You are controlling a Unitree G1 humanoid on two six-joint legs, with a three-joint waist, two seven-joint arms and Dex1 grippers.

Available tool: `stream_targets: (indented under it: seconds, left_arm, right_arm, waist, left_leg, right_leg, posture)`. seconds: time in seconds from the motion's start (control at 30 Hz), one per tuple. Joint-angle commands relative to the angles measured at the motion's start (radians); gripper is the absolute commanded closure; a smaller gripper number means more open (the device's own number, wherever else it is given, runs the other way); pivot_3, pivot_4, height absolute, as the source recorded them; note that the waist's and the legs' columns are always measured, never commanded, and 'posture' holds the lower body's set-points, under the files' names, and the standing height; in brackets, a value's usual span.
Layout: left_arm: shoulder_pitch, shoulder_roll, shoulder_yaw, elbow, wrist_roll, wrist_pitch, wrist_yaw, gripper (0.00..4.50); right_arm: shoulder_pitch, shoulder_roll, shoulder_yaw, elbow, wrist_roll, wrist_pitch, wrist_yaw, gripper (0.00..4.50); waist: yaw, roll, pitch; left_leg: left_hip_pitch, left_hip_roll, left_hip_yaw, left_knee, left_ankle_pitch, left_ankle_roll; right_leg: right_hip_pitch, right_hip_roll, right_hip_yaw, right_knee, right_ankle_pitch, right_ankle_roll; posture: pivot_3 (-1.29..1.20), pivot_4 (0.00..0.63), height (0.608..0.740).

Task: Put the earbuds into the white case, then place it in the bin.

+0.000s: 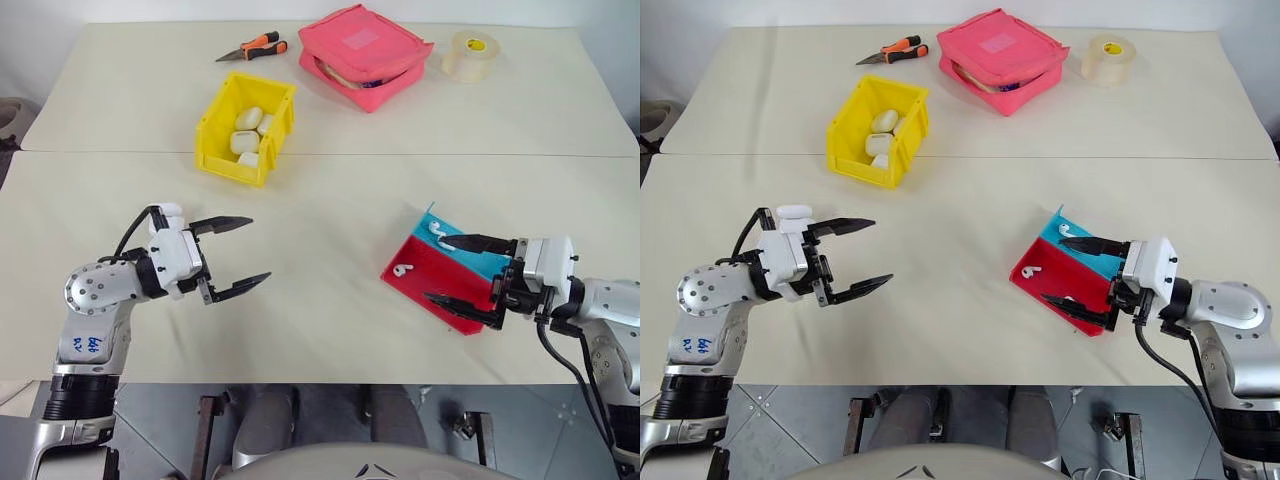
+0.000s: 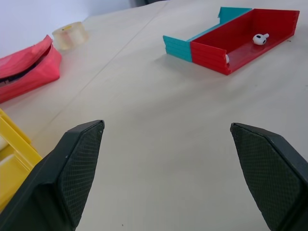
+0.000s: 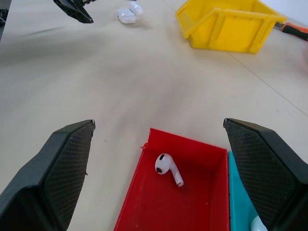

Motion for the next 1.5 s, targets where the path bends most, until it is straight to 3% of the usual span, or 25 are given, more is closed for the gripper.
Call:
stream_targets:
  seconds: [0.03,0.2,0.37,0.5,0.73,0.83,1.03,1.23,1.3,1.5]
  left_arm:
    - [0.002,-0.001,0.014,-0.01,0.006,-0.013,0.03,0.02]
    - [0.106,-0.031,0.097,-0.08,-0.02,0.068,0.173,0.02]
    - [0.346,-0.128,0.269,-0.273,0.033,0.232,0.485,0.02]
    - [0.444,-0.223,0.378,-0.361,0.03,0.347,0.684,0.02]
    - [0.507,-0.239,0.434,-0.443,0.005,0.495,0.779,0.02]
    - [0.466,-0.237,0.46,-0.478,-0.067,0.624,0.829,0.02]
    - [0.162,-0.133,0.449,-0.529,-0.236,1.187,1.003,0.02]
    - [-0.159,-0.081,0.405,-0.469,-0.182,1.688,1.12,0.02]
    - [-0.218,-0.089,0.414,-0.443,-0.16,1.762,1.137,0.02]
    - [-0.253,-0.05,0.37,-0.4,-0.128,1.769,1.157,0.02]
  right_arm:
    - [-0.001,0.008,-0.021,-0.013,0.013,-0.014,-0.006,0.0]
    - [-0.045,0.044,0.011,-0.034,0.03,0.002,-0.03,0.0]
    - [-0.153,0.13,0.102,-0.052,0.038,0.02,-0.054,0.0]
    - [-0.215,0.192,0.149,-0.06,0.026,0.014,-0.084,0.0]
    - [-0.228,0.213,0.166,-0.111,0.04,0.035,-0.121,0.0]
    - [-0.217,0.195,0.152,-0.136,0.058,0.068,-0.137,0.0]
    - [-0.173,0.121,0.12,-0.159,0.115,0.171,-0.12,0.0]
    - [-0.185,0.128,0.135,-0.166,0.12,0.189,-0.123,0.0]
    - [-0.188,0.136,0.14,-0.169,0.119,0.19,-0.126,0.0]
    - [-0.186,0.154,0.148,-0.178,0.113,0.185,-0.137,0.0]
  waist:
    - [0.0,0.0,0.0]
    - [-0.005,0.0,0.0]
    - [-0.016,0.0,0.0]
    - [-0.006,-0.001,0.0]
    - [0.011,-0.001,0.0]
    - [0.009,-0.001,0.0]
    - [0.011,-0.002,0.0]
    - [-0.004,-0.002,0.0]
    - [-0.012,-0.002,0.0]
    - [-0.015,-0.002,0.0]
  left_leg:
    - [0.0,0.0,0.0,0.0,0.0,0.0]
    - [0.0,0.0,0.0,0.0,0.0,0.0]
    - [0.0,0.003,0.0,-0.001,-0.001,-0.002]
    - [0.001,0.003,-0.001,0.0,-0.001,-0.002]
    - [0.0,0.001,-0.003,0.002,-0.002,-0.001]
    - [0.0,0.001,-0.003,0.001,-0.002,-0.002]
    - [0.0,0.001,-0.004,0.002,-0.002,-0.002]
    - [0.001,0.0,-0.002,0.001,-0.002,-0.002]
    - [0.001,0.0,-0.002,0.0,-0.002,-0.002]
    - [0.001,0.001,-0.002,-0.002,-0.001,-0.004]
  right_leg:
    - [0.0,0.0,0.0,0.0,0.0,0.0]
    - [0.0,0.0,0.0,0.0,0.0,0.0]
    - [-0.001,0.001,0.0,0.0,0.0,0.0]
    - [0.0,0.001,0.0,0.0,0.0,0.0]
    - [0.001,0.0,0.0,0.0,0.0,-0.001]
    - [0.0,0.0,0.0,0.0,-0.001,-0.001]
    - [0.0,0.0,0.0,0.002,-0.001,-0.001]
    - [-0.001,0.001,0.0,0.004,-0.001,-0.002]
    - [-0.002,0.001,0.0,0.003,-0.001,-0.002]
    - [-0.003,0.001,0.0,0.002,-0.001,-0.002]
  posture:
    - [0.0,0.15,0.74]
    - [0.0,0.15,0.74]
    - [0.0,0.15,0.74]
    - [0.0,0.15,0.74]
    - [0.0,0.15,0.74]
    - [0.0,0.15,0.74]
    - [0.0,0.15,0.74]
    - [0.0,0.15,0.74]
    - [0.0,0.15,0.74]
    - [0.0,0.15,0.74]
